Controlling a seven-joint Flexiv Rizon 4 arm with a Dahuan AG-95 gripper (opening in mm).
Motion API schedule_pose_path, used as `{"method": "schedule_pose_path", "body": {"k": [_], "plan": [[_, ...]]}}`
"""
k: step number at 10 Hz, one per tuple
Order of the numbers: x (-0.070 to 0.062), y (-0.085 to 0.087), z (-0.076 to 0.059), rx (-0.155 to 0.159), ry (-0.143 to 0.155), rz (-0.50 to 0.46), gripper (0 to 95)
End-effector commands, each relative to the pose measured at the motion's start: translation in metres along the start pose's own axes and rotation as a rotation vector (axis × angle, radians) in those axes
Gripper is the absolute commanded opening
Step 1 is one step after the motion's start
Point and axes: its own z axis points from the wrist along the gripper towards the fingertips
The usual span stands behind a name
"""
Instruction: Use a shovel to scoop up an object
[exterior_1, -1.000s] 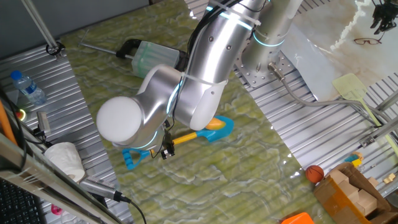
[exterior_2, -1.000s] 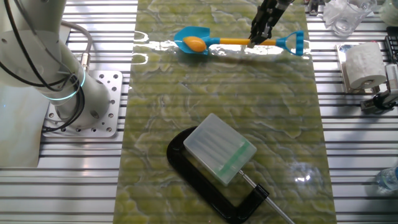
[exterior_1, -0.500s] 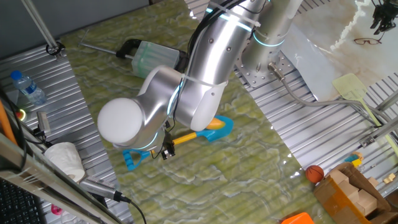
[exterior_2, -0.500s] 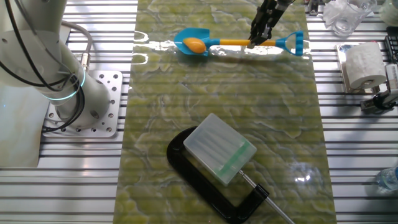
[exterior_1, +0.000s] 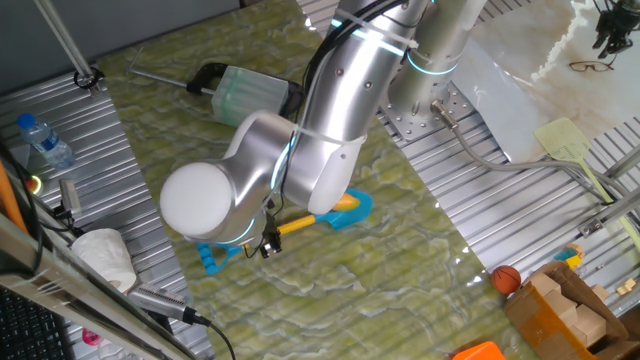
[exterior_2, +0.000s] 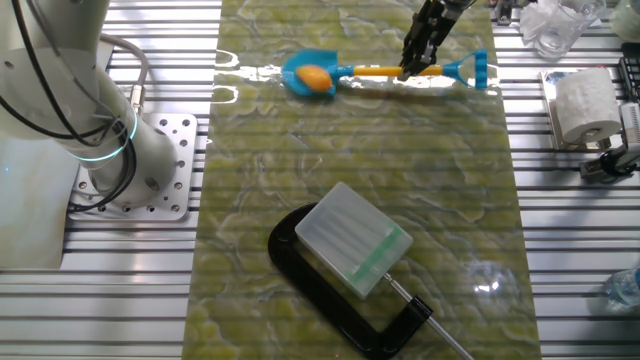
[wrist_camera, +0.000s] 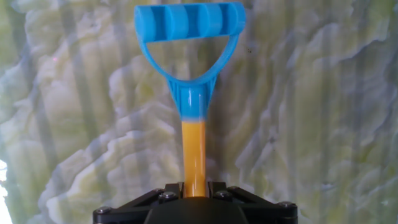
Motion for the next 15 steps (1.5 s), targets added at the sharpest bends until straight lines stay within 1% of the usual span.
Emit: {"method": "schedule_pose_path", "body": {"k": [1, 5, 7, 9, 10, 11, 12, 13, 14, 15], "plan": [[0.000, 0.000, 0.000, 0.001, 0.000, -0.002, 19.0], [0.000, 0.000, 0.000, 0.002, -0.008, -0.011, 19.0], [0.000, 0.000, -0.001, -0.004, -0.019, -0.016, 19.0], [0.005, -0.002, -0.014, -0.030, -0.037, -0.015, 19.0], [0.007, -0.004, -0.020, -0.039, -0.053, -0.011, 0.0], [0.012, -0.012, -0.032, -0.092, -0.064, -0.014, 0.0], [0.015, -0.021, -0.040, -0.095, -0.069, -0.038, 0.0], [0.018, -0.030, -0.046, -0.098, -0.068, -0.061, 0.0], [0.020, -0.036, -0.050, -0.098, -0.067, -0.073, 0.0], [0.025, -0.053, -0.058, -0.099, -0.077, -0.107, 0.0]]}}
